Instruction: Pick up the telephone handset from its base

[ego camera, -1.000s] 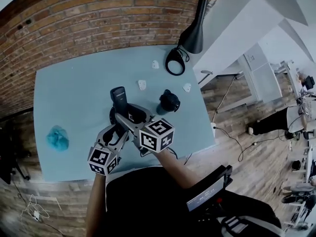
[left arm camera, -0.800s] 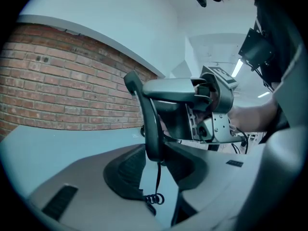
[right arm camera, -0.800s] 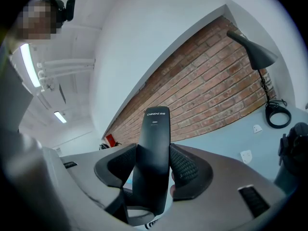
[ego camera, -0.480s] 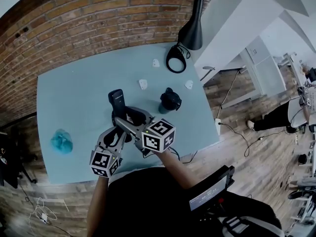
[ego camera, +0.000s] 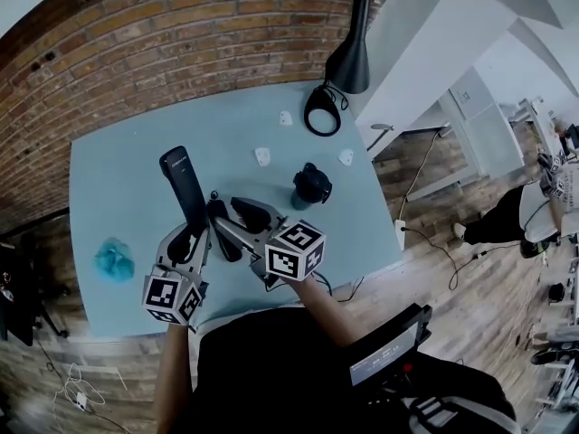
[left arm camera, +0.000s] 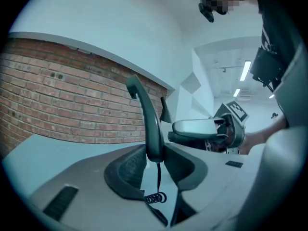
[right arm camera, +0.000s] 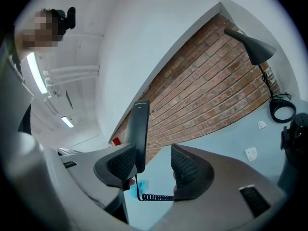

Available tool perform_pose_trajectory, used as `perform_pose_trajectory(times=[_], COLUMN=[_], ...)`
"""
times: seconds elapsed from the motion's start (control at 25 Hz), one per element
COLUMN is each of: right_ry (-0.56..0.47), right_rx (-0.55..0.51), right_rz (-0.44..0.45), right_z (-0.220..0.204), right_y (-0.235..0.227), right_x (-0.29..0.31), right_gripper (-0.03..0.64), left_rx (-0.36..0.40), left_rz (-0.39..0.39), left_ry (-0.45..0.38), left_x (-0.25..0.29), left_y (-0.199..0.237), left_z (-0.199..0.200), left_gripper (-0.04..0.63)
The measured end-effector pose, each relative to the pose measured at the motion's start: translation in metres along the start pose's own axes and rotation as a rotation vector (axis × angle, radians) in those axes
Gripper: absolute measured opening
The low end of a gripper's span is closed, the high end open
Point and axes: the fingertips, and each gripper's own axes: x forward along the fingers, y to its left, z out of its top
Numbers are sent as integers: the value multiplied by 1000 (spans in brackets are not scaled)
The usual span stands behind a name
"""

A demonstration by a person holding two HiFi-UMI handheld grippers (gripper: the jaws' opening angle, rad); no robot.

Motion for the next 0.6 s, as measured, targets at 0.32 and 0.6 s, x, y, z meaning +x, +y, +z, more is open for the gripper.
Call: perform_pose_trajectory(times=[0.32, 0.6], right_ry=[8, 3], right_rx=[-78, -247], right_rz=[-3, -9], right_z=[0, 3], right_y=[5, 17], right_x=[-7, -14], right_gripper=[222, 221], left_rx=[37, 79], left_rz=[-6, 13], left_ry=[-76, -126], left_x=[-12, -13], left_y=[3, -5], left_z=[31, 43], left_gripper=[143, 143])
